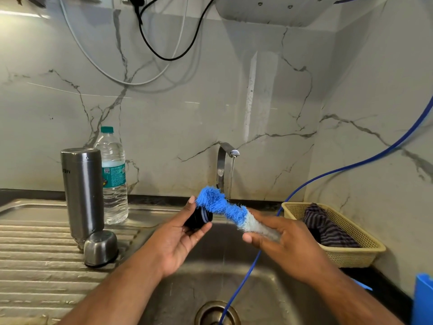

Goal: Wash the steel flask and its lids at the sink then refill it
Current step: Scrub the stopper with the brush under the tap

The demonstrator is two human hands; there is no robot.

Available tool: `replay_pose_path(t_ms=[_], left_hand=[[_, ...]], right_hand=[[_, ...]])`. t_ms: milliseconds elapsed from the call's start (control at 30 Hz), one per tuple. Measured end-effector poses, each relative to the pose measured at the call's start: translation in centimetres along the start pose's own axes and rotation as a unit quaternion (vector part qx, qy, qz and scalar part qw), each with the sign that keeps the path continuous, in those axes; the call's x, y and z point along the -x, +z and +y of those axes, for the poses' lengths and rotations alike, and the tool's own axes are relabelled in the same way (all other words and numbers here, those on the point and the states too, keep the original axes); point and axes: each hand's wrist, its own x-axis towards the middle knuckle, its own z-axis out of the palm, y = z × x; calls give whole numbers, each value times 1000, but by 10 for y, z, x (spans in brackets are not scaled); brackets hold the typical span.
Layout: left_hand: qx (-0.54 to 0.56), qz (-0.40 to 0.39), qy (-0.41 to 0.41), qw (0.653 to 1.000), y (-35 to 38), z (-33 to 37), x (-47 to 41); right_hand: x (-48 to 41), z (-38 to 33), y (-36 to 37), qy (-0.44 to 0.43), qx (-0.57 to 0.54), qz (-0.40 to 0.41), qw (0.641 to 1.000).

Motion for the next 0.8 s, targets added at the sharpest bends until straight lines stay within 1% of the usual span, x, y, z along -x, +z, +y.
replay_pose_path(t_ms=[67,167,200,233,333,433,567,733,800], left_hand=[[-35,-3,4,999,-3,0,-2],[-167,5,10,986,-8,-2,-4],[-188,5,13,982,-9,-3,-4],[-186,-1,16,982,-9,-3,-4],[-129,-24,11,991,-5,-1,-4],[-92,-28,-7,995,-3,0,-2],[-39,-29,0,999,-3,1,-1],[-39,-41,-2,998,1,0,2],[-85,-35,11,996,-1,-1,0]], right_hand=[[0,0,-1,7,-9,18,1000],[0,-1,-1,20,-1,25,999],[1,-3,-1,16,-7,26,1000],[1,-5,-1,9,-17,26,999],[1,-8,-3,8,-29,40,999],[2,-4,-4,24,-16,40,999],[1,-9,-6,25,-47,38,998],[2,-9,-7,38,-70,43,996],[2,-11,-7,37,-86,40,995]])
